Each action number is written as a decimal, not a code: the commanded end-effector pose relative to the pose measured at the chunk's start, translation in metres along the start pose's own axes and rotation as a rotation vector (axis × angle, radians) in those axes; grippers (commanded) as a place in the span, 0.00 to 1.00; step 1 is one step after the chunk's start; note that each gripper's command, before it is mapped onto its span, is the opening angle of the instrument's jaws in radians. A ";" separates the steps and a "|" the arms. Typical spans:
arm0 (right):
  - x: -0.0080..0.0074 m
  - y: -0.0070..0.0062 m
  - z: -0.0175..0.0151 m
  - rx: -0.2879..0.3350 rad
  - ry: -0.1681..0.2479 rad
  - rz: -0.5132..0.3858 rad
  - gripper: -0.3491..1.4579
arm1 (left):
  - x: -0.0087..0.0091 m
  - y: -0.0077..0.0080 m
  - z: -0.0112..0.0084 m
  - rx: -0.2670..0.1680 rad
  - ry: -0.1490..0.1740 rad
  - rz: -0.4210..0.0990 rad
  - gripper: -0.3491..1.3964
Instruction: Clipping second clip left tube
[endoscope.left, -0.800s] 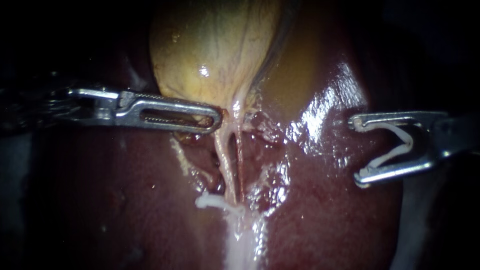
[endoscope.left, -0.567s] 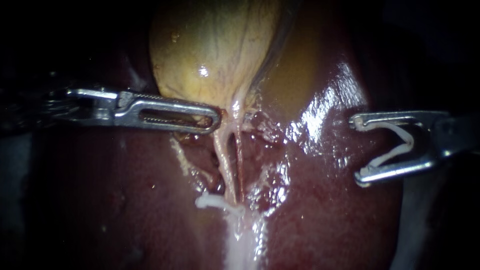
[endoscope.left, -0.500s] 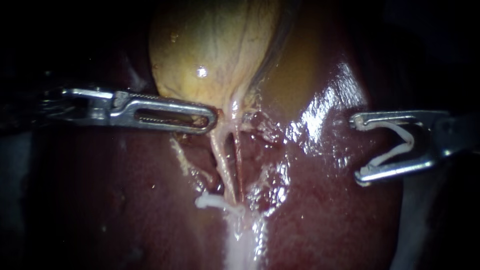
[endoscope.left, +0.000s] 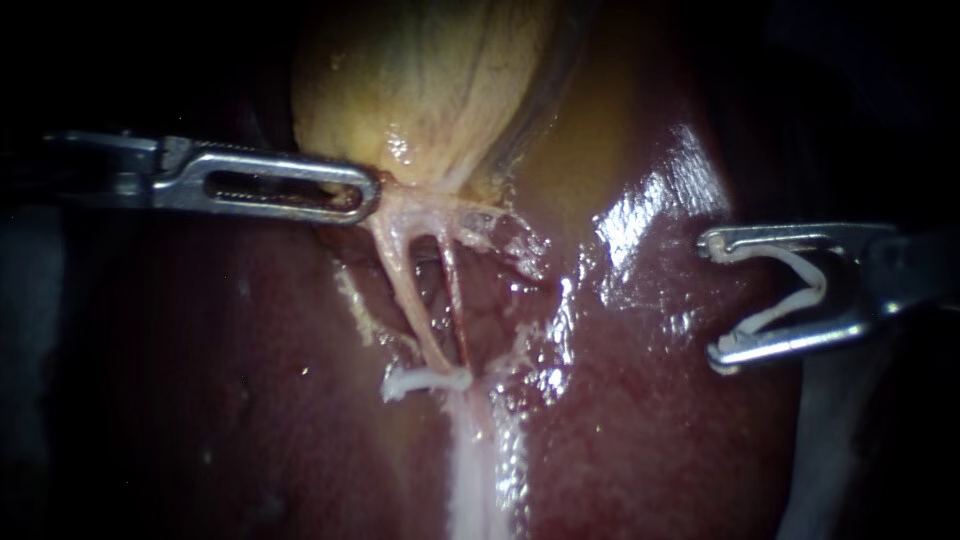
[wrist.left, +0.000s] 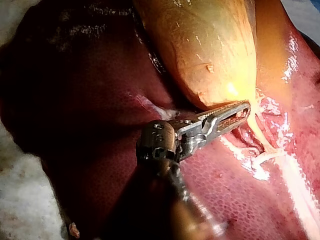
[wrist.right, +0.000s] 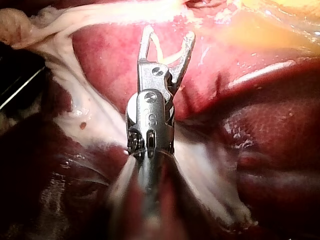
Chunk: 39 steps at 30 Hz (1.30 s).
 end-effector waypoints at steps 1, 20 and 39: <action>0.0000 -0.0001 0.0001 0.000 0.000 0.001 0.47 | -0.0001 0.0000 0.0000 -0.001 0.001 0.001 0.00; -0.0015 0.0004 0.0093 -0.008 0.005 0.056 0.47 | -0.0003 0.0000 0.0000 0.000 0.002 0.002 0.00; -0.0037 0.0016 0.0192 -0.017 0.002 0.096 0.47 | -0.0004 0.0003 0.0001 0.002 0.003 0.002 0.00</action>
